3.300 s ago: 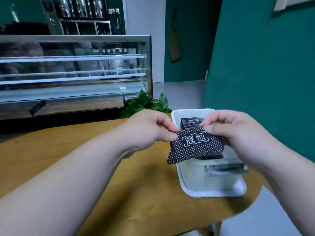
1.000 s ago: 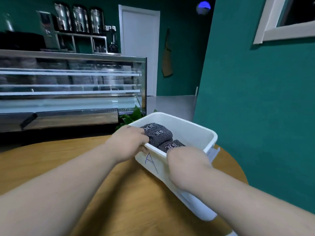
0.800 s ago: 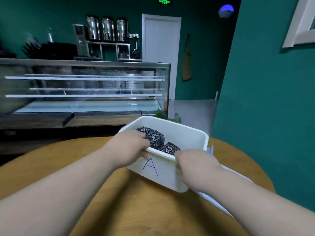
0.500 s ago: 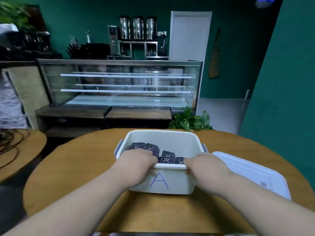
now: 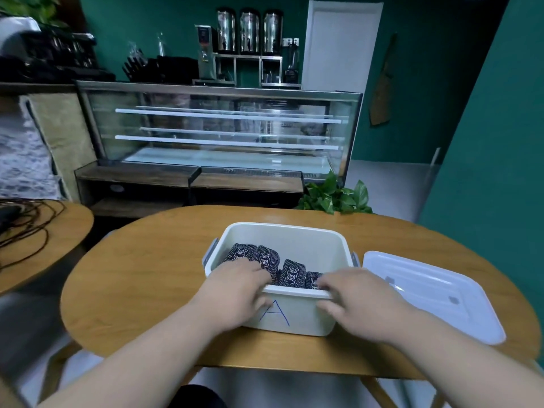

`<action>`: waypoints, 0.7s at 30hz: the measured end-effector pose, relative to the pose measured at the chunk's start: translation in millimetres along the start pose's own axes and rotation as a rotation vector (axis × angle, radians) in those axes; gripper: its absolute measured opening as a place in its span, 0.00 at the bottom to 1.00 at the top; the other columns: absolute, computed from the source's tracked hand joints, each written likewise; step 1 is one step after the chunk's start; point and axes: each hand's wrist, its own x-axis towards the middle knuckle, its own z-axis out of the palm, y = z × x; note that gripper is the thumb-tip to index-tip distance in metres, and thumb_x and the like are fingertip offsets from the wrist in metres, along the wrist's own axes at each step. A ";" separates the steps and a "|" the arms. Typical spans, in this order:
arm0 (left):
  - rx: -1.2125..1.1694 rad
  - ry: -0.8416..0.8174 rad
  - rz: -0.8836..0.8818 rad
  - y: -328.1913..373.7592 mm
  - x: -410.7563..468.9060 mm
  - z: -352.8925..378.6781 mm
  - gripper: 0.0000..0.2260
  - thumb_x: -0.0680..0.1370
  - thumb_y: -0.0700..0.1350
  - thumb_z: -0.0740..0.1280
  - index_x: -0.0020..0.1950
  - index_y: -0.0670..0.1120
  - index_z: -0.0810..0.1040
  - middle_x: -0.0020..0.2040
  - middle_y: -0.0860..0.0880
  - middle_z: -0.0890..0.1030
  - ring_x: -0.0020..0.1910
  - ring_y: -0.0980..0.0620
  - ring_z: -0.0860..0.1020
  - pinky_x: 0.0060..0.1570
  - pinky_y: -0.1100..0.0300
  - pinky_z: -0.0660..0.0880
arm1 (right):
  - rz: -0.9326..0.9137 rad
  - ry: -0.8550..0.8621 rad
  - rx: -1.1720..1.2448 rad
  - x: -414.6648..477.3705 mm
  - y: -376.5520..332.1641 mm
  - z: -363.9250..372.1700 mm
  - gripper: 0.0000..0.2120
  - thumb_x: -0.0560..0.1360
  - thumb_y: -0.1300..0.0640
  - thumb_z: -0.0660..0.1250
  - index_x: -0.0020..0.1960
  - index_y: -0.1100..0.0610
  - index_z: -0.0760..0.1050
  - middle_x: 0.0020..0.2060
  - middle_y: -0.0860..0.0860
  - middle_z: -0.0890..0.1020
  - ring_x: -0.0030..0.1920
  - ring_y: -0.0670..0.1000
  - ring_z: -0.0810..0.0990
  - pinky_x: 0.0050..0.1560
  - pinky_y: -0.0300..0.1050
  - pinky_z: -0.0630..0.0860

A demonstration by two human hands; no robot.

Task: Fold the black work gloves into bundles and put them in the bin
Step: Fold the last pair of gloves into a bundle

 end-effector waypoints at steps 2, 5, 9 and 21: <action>-0.053 0.028 -0.025 -0.9 0.1 -2.5 0.22 0.72 0.69 0.59 0.51 0.53 0.78 0.46 0.55 0.77 0.49 0.51 0.75 0.51 0.54 0.74 | 0.072 0.202 0.231 -6.4 15.0 -0.5 0.12 0.77 0.53 0.63 0.59 0.48 0.77 0.54 0.44 0.80 0.57 0.48 0.76 0.60 0.45 0.72; -0.149 0.088 -0.062 0.8 3.2 -7.5 0.21 0.74 0.68 0.57 0.51 0.54 0.78 0.45 0.57 0.75 0.49 0.53 0.74 0.52 0.56 0.72 | 0.381 0.315 0.332 -5.2 50.0 10.5 0.16 0.75 0.65 0.61 0.56 0.49 0.77 0.53 0.44 0.80 0.57 0.50 0.75 0.56 0.48 0.73; -0.168 0.062 -0.078 6.6 15.3 -9.1 0.22 0.77 0.66 0.52 0.48 0.53 0.78 0.43 0.56 0.74 0.48 0.52 0.74 0.51 0.55 0.73 | 0.662 -0.010 0.149 0.4 90.0 46.0 0.14 0.75 0.57 0.61 0.60 0.51 0.76 0.58 0.50 0.80 0.60 0.55 0.76 0.55 0.49 0.76; -0.216 0.062 -0.228 -10.8 13.5 -15.3 0.22 0.77 0.62 0.50 0.47 0.53 0.79 0.44 0.56 0.75 0.50 0.53 0.75 0.50 0.57 0.71 | 0.672 -0.310 -0.198 19.5 100.8 93.3 0.14 0.80 0.57 0.54 0.61 0.52 0.75 0.60 0.51 0.78 0.65 0.55 0.74 0.55 0.48 0.74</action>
